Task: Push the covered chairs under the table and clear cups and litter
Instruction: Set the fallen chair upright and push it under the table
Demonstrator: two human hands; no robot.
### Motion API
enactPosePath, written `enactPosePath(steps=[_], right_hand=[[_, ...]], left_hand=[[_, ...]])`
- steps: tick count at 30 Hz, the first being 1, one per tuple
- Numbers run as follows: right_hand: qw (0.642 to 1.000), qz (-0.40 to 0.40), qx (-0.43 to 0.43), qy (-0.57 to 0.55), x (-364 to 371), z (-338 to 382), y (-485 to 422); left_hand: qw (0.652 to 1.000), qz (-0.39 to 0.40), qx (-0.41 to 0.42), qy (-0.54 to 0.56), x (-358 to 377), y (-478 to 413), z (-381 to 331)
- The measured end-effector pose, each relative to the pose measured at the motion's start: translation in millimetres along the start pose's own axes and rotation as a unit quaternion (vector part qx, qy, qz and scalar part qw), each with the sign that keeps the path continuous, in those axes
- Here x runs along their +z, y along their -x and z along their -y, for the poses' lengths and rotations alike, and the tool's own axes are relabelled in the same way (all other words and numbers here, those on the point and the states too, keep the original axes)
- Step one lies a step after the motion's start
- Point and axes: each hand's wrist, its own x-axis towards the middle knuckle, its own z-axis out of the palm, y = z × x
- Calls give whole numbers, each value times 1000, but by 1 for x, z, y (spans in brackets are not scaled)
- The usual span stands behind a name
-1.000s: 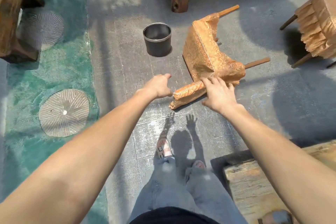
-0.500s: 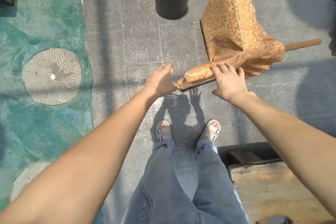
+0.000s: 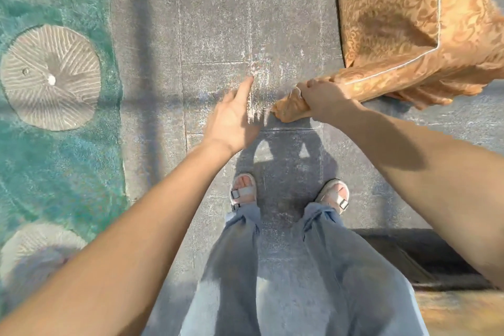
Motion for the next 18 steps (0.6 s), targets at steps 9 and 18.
enactPosePath(steps=[9, 18], right_hand=[[988, -61, -121, 77, -6, -39, -7], [985, -98, -141, 22, -54, -150, 114]], left_hand=[[995, 28, -93, 32, 45, 14, -24], [994, 36, -86, -57, 42, 34, -94]])
